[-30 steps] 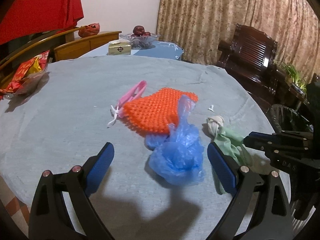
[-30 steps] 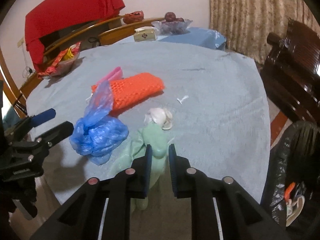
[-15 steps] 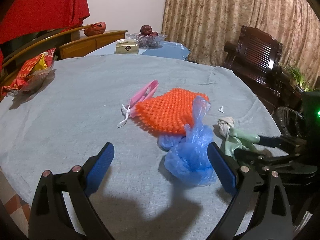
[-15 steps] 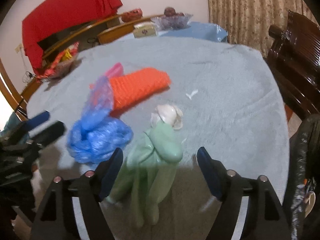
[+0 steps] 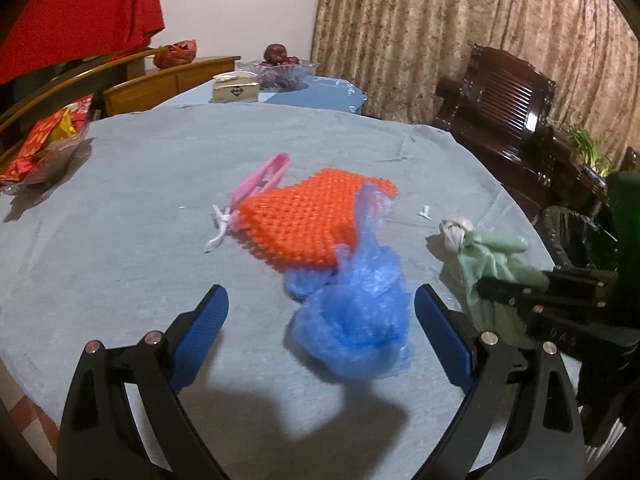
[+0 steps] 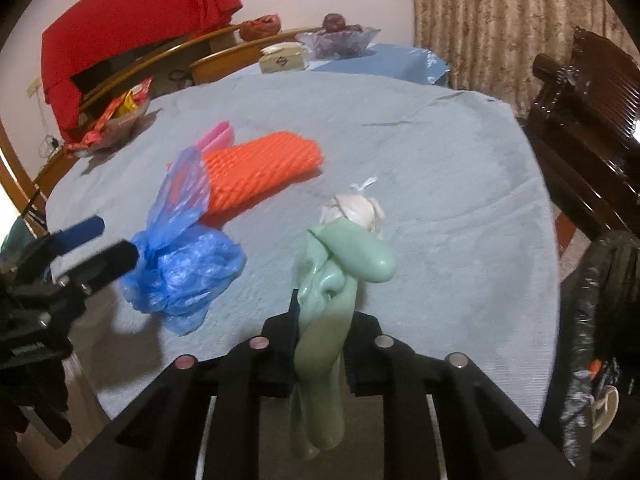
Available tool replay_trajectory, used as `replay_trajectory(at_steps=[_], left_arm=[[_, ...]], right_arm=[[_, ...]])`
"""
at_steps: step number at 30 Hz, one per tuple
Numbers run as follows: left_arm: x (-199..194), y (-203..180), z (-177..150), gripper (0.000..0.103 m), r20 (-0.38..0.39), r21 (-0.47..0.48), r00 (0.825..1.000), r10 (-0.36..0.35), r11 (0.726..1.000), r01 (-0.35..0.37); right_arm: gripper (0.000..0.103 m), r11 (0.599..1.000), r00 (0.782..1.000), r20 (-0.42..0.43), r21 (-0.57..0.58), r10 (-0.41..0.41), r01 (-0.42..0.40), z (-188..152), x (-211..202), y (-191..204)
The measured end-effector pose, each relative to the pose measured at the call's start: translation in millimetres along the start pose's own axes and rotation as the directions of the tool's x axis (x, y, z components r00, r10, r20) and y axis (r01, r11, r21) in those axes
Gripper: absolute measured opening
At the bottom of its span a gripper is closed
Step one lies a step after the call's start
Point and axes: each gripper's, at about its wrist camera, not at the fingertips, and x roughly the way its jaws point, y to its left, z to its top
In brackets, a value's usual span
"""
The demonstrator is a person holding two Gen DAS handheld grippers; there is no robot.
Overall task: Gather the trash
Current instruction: 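Lift the green glove with the right tool while the left lifts the blue plastic bag, then carry the glove and blue bag over the black trash bin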
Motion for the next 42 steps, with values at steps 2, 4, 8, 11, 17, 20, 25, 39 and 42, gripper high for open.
replay_trajectory(at_steps=[2,4,8,11,17,20,25,39,42], left_arm=[[5,-6,0,0.092,-0.007,0.004,1.000,-0.007,1.000,0.008],[13,-11,0,0.092,-0.017,0.003,1.000,-0.014,1.000,0.014],[29,-19,-2,0.076,-0.048,-0.002,0.999,-0.016,1.000,0.016],[42,-19,-5,0.056,-0.091,-0.023,0.995,-0.029,0.999,0.027],[36,-20,-4,0.047,-0.078,-0.035,0.996,-0.033,0.999,0.030],[24,-22,-2,0.047,-0.060,-0.027,0.998,-0.032,0.999,0.031],[2,-27,4,0.046,-0.033,-0.027,0.999,-0.034,0.999,0.033],[-52,-67,23,0.046,0.045,0.023,0.996,-0.078,0.997,0.077],[-58,-79,24,0.046,0.057,0.038,0.995,-0.086,0.996,0.084]], right_arm=[[0.018,1.000,1.000,0.010,0.009,-0.011,0.011,1,-5,-6],[0.018,1.000,1.000,0.016,0.012,-0.021,0.021,0,-10,-10],[0.018,0.999,0.999,0.025,0.012,-0.030,0.030,0,-17,-15],[0.018,1.000,0.999,0.033,0.009,-0.029,0.029,0,-21,-16],[0.018,0.999,0.999,0.049,0.032,-0.019,0.018,1,-29,-18],[0.018,0.999,0.998,0.065,0.032,-0.018,0.015,1,-36,-18],[0.018,1.000,0.995,0.099,0.027,-0.016,0.013,5,-50,-15],[0.018,0.999,0.981,0.189,0.032,-0.036,0.031,4,-107,-20],[0.018,0.998,0.977,0.207,0.044,-0.049,0.041,0,-121,-25]])
